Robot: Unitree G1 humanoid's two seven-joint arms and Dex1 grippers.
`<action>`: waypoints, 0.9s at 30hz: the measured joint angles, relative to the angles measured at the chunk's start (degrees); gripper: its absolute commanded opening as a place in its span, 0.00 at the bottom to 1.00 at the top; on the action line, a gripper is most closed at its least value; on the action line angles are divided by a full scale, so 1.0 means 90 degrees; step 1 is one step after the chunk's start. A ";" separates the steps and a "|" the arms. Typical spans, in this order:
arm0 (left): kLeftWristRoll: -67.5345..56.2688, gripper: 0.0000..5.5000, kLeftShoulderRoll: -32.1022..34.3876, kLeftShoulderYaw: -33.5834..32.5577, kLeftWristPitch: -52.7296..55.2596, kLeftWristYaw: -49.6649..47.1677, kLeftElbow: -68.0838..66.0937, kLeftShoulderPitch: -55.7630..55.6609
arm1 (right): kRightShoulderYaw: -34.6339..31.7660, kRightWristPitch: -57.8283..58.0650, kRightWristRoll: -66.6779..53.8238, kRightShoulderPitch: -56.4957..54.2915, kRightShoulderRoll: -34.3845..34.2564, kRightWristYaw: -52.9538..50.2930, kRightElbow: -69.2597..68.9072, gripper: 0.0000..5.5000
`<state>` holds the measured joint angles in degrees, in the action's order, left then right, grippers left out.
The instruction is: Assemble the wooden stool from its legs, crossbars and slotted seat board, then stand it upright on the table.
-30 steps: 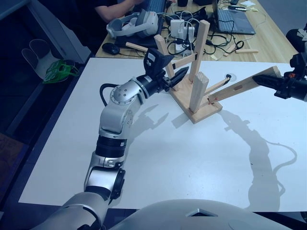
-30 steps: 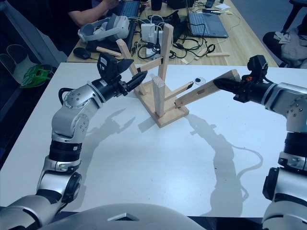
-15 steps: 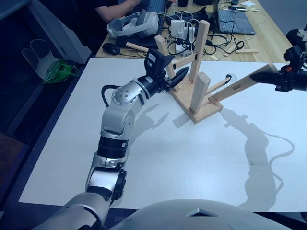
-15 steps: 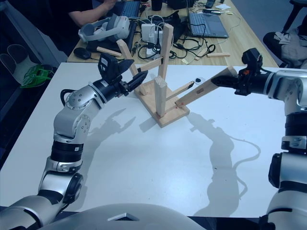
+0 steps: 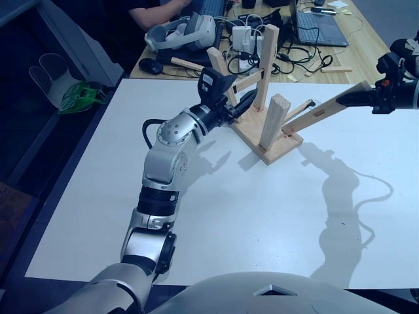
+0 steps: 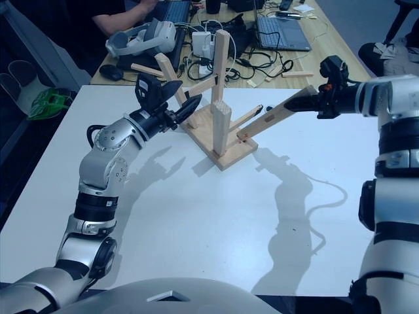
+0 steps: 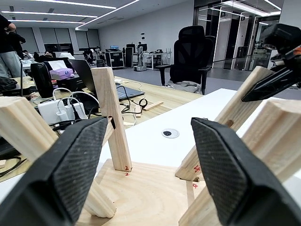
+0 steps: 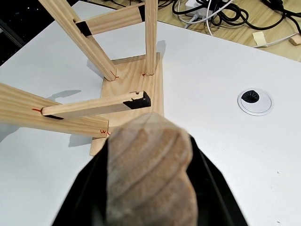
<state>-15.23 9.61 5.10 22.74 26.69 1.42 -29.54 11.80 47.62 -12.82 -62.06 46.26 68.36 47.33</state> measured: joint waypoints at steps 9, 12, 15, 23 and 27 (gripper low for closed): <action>0.0005 0.60 -0.0130 -0.0006 -0.0197 -0.0123 -0.0108 0.0009 | 0.0301 -0.0708 0.0779 -0.0933 -0.0836 0.0525 0.1341 0.18; 0.0006 0.60 -0.0158 -0.0001 -0.0212 -0.0137 -0.0134 0.0015 | 0.0278 -0.0832 0.0903 -0.1158 -0.1122 0.0552 0.1701 0.18; 0.0006 0.60 -0.0150 -0.0004 -0.0219 -0.0143 -0.0130 0.0089 | 0.0168 -0.0865 0.0960 -0.1225 -0.1287 0.0658 0.1880 0.18; 0.0005 0.60 -0.0073 -0.0060 -0.0219 -0.0132 -0.0119 0.0135 | -0.0052 -0.0886 0.1036 -0.1091 -0.1264 0.0752 0.1807 0.18; 0.0012 0.60 -0.0073 -0.0054 -0.0220 -0.0122 -0.0119 0.0158 | -0.0220 -0.0883 0.1019 -0.0862 -0.1253 0.0712 0.1499 0.18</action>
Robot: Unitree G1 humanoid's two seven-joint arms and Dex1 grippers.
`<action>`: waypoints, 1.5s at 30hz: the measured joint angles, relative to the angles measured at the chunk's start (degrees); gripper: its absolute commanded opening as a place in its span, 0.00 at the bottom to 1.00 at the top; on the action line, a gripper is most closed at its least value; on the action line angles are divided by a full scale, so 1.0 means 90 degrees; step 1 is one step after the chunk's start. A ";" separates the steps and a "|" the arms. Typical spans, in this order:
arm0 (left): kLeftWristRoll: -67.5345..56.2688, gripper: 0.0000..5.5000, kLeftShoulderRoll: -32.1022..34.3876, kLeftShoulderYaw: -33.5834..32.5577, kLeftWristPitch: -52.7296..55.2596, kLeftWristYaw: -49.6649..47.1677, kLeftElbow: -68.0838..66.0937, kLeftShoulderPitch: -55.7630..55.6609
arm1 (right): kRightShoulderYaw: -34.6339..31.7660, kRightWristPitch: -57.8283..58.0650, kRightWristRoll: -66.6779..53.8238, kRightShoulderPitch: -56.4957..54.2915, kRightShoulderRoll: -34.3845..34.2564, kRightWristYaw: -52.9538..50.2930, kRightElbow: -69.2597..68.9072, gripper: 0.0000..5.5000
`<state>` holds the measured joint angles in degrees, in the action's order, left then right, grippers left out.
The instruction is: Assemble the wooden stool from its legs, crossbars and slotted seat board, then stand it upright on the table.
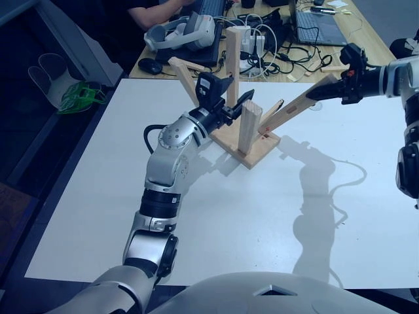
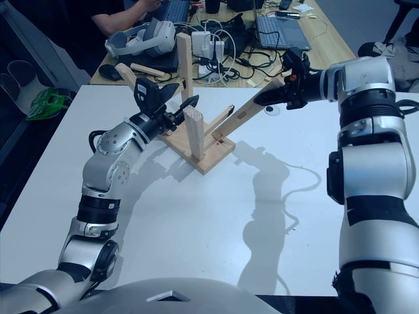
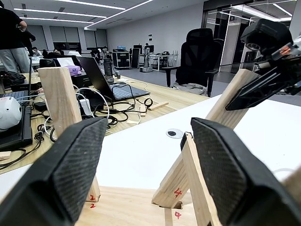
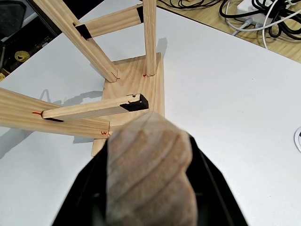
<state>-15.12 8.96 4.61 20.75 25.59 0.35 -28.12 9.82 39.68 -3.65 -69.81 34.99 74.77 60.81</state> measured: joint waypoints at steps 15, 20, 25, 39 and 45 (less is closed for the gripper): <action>0.0054 0.60 -0.0115 0.0111 -0.0016 -0.0042 0.0020 0.0076 | -0.1250 -0.0217 -0.0686 0.1347 0.0044 -0.1326 -0.2487 0.18; 0.0056 0.60 -0.0199 -0.0251 -0.0453 -0.0393 0.0047 -0.0067 | -0.1415 -0.0068 -0.0774 0.1697 0.0914 -0.1113 -0.3788 0.18; 0.0192 0.60 -0.0245 -0.0811 -0.1162 -0.1094 0.0004 -0.0930 | -0.1529 0.0152 -0.1051 0.1952 0.1432 -0.0902 -0.4807 0.18; 0.0722 0.60 -0.0513 -0.0135 -0.0888 -0.1238 -0.0625 -0.1910 | -0.2337 0.1743 -0.3140 0.1291 0.0691 -0.1737 -0.6289 0.18; 0.0613 0.60 -0.0474 0.0452 -0.0159 -0.0404 -0.0338 -0.1801 | -0.2674 0.2250 -0.4078 0.1345 -0.0075 -0.2590 -0.7404 0.18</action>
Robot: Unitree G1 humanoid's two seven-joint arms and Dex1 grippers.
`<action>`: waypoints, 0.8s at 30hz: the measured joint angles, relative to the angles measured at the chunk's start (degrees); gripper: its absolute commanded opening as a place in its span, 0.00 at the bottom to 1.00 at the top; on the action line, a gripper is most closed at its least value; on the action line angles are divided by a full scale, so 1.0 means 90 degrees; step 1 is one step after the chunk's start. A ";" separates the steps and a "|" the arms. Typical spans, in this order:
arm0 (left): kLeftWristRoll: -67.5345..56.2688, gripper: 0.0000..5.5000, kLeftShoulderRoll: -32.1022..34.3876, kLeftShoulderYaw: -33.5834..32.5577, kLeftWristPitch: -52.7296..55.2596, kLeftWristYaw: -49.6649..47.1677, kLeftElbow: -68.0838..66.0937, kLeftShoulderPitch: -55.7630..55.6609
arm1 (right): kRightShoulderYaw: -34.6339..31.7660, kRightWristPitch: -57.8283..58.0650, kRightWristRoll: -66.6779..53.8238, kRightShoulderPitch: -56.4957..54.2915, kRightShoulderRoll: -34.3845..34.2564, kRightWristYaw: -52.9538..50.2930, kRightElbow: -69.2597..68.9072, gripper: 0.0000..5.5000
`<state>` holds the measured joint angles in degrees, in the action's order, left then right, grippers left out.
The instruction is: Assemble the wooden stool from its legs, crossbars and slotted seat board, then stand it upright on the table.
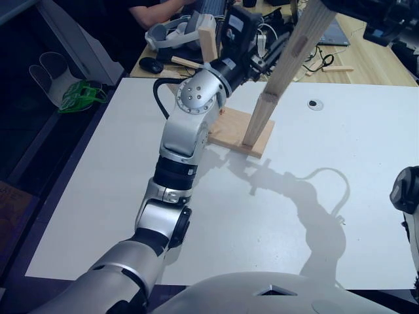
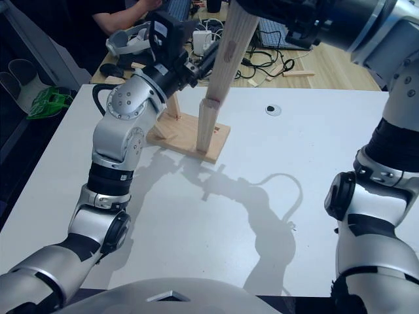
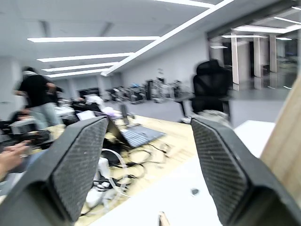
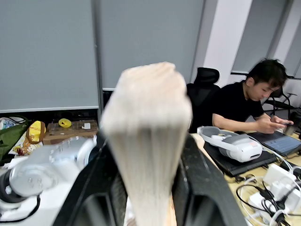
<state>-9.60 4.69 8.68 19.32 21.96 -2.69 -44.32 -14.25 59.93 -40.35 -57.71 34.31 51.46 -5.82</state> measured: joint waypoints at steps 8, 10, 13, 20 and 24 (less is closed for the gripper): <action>0.0062 0.60 -0.0066 -0.0073 0.0115 -0.0160 0.0042 0.0054 | 0.0130 -0.0830 0.0063 0.0386 -0.0156 -0.0258 0.0353 0.18; 0.0130 0.60 -0.0051 -0.0264 0.0002 -0.0349 -0.0095 0.0008 | 0.0495 -0.1412 0.0669 0.0108 -0.0263 -0.0401 0.1332 0.18; 0.0185 0.60 -0.0041 -0.0404 -0.0118 -0.0500 -0.0308 0.0005 | 0.0676 -0.2241 0.1214 -0.0212 -0.0437 -0.0732 0.2267 0.18; 0.0670 0.60 -0.0030 -0.0801 -0.0798 -0.1515 -0.0888 0.0040 | 0.0634 -0.3621 0.1787 -0.0315 -0.1049 -0.1567 0.3099 0.18; 0.0740 0.60 -0.0017 -0.1147 -0.1074 -0.1963 -0.1032 0.0060 | 0.0385 -0.4278 0.1712 0.0153 -0.1626 -0.1825 0.3435 0.18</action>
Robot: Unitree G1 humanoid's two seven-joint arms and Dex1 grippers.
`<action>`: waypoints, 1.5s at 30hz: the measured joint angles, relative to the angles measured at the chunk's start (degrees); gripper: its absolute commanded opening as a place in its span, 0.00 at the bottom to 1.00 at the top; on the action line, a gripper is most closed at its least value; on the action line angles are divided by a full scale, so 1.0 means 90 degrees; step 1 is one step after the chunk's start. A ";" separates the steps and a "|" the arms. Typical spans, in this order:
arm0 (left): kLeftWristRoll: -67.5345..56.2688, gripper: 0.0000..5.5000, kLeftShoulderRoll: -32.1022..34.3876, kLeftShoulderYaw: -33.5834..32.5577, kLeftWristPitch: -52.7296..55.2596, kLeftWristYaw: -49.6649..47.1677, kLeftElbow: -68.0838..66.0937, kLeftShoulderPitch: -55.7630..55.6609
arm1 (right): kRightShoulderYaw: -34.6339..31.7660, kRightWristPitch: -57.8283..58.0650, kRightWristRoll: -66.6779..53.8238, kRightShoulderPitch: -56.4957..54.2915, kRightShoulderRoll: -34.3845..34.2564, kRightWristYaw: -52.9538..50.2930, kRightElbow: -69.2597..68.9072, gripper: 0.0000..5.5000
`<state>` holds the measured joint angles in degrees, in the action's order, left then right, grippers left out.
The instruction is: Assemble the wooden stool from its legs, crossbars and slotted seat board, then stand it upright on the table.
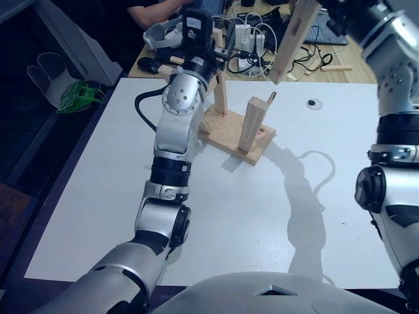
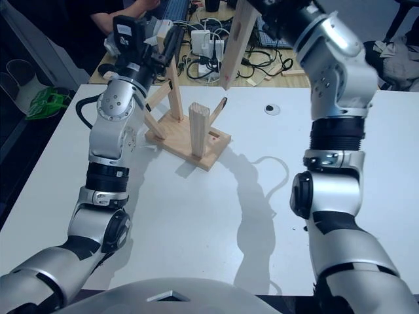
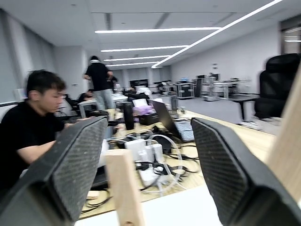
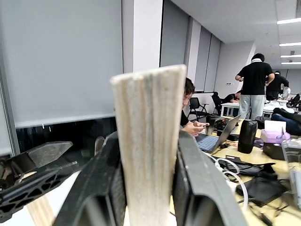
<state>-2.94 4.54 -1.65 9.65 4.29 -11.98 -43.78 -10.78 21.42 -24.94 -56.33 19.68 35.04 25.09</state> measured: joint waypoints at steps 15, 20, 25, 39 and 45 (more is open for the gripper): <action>-0.0146 0.60 -0.0558 0.0036 -0.0160 -0.0265 0.0480 0.0477 | -0.0458 -0.2609 0.0657 -0.0510 -0.0633 -0.0987 0.3274 0.18; -0.0216 0.60 -0.0628 0.0064 -0.0126 -0.0266 0.0585 0.0492 | -0.0970 -0.1811 -0.0071 -0.0974 -0.0693 -0.0215 0.3768 0.18; -0.0250 0.60 -0.0650 0.0097 0.0013 -0.0262 0.0729 0.0592 | -0.0658 -0.1281 0.0091 -0.0739 -0.0576 0.0406 0.3419 0.18; -0.0259 0.60 -0.0629 0.0059 0.0058 -0.0271 0.0731 0.0657 | -0.0060 0.1912 -0.0487 0.0835 0.0454 0.1158 -0.1201 0.18; -0.0255 0.60 -0.0602 -0.0046 0.0018 -0.0295 0.0691 0.0679 | -0.0115 0.2366 -0.0741 0.1290 0.0338 0.0592 -0.2061 0.18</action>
<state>-5.24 -0.88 -2.06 9.81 1.63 -5.75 -37.67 -11.81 42.72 -31.60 -44.72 22.73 40.37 6.55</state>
